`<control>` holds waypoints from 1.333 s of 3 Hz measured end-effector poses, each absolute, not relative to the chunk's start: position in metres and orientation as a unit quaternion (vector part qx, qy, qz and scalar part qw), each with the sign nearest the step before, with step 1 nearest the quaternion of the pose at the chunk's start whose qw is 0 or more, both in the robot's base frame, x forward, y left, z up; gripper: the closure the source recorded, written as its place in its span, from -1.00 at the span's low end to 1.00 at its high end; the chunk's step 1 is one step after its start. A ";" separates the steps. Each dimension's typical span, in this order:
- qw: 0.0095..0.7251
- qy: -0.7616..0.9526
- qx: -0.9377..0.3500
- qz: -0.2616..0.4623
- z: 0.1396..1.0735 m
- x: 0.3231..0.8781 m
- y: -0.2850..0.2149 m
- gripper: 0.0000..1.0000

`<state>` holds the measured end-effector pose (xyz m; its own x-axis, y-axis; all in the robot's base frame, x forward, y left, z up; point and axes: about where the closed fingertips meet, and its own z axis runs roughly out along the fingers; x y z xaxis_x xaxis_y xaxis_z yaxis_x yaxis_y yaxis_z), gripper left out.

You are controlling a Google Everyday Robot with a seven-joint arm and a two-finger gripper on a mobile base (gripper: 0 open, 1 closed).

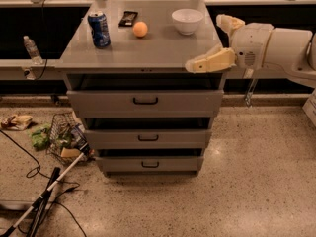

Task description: Move pepsi can near white bowl

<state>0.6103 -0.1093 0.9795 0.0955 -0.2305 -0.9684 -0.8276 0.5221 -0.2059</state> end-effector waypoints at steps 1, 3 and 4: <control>0.620 0.618 -0.407 0.259 0.970 0.632 -0.078 -1.00; 0.648 0.614 -0.374 0.250 0.962 0.725 -0.001 -1.00; 0.636 0.633 -0.375 0.233 0.948 0.756 0.048 -1.00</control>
Offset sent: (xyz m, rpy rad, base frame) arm 0.1474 0.1296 -0.0112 0.1606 -0.0699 -0.0751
